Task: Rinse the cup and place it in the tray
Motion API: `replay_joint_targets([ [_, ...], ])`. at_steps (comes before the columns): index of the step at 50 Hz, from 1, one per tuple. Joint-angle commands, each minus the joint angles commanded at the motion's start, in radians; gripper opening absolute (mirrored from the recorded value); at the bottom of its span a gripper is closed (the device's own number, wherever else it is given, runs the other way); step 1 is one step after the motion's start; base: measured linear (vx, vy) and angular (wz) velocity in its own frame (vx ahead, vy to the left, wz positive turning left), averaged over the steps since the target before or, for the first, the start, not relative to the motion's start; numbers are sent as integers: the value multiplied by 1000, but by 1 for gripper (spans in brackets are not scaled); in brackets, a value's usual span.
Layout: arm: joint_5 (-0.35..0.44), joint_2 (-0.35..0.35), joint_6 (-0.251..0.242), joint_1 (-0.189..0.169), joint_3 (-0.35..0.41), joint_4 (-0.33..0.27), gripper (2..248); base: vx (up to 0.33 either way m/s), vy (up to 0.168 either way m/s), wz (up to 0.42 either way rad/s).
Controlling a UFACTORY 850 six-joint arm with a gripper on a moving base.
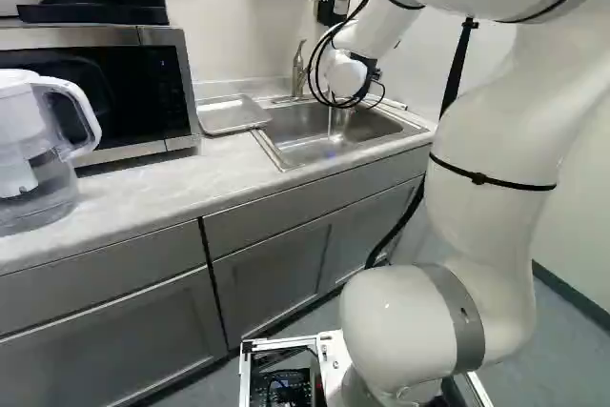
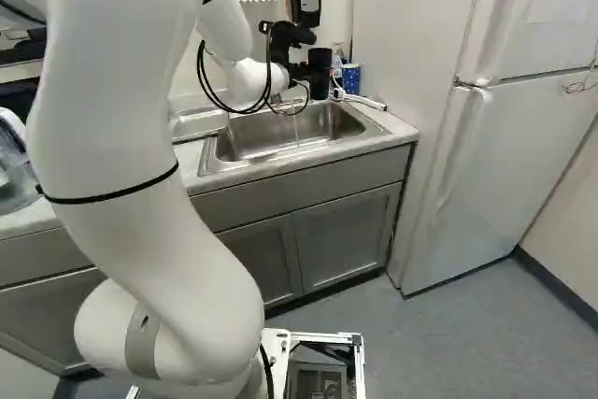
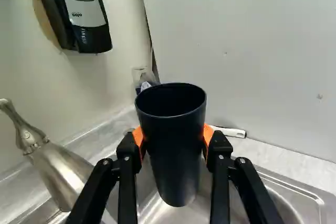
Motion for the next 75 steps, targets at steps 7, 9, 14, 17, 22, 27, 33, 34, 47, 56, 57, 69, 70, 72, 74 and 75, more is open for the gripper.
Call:
replay_joint_targets([
  [7,0,2,0,-7,2,-32,124,0,0,0],
  [9,0,4,0,-11,4,-41,124,0,0,0],
  [14,0,10,0,-24,11,-57,124,0,0,0],
  [17,0,14,0,-32,15,-65,124,0,0,0],
  [22,0,21,0,-44,23,-80,124,0,0,0],
  [27,0,26,0,-52,28,-98,124,0,0,0],
  [33,0,32,0,-61,35,-123,124,0,0,0],
  [34,0,32,0,-62,36,-127,124,0,0,0],
  [47,-2,41,77,-75,45,-184,124,0,0,0],
  [56,-11,46,169,-84,50,-224,124,0,0,0],
  [57,-12,47,179,-85,51,-228,124,0,0,0],
  [69,-23,54,294,-95,59,-283,124,0,0,0],
  [70,-24,55,294,-96,60,-288,124,0,0,0],
  [72,-25,56,294,-98,61,-297,124,0,0,0],
  [74,-27,57,294,-99,62,-307,124,0,0,0],
  [75,-28,57,294,-100,62,-312,124,0,0,0],
])
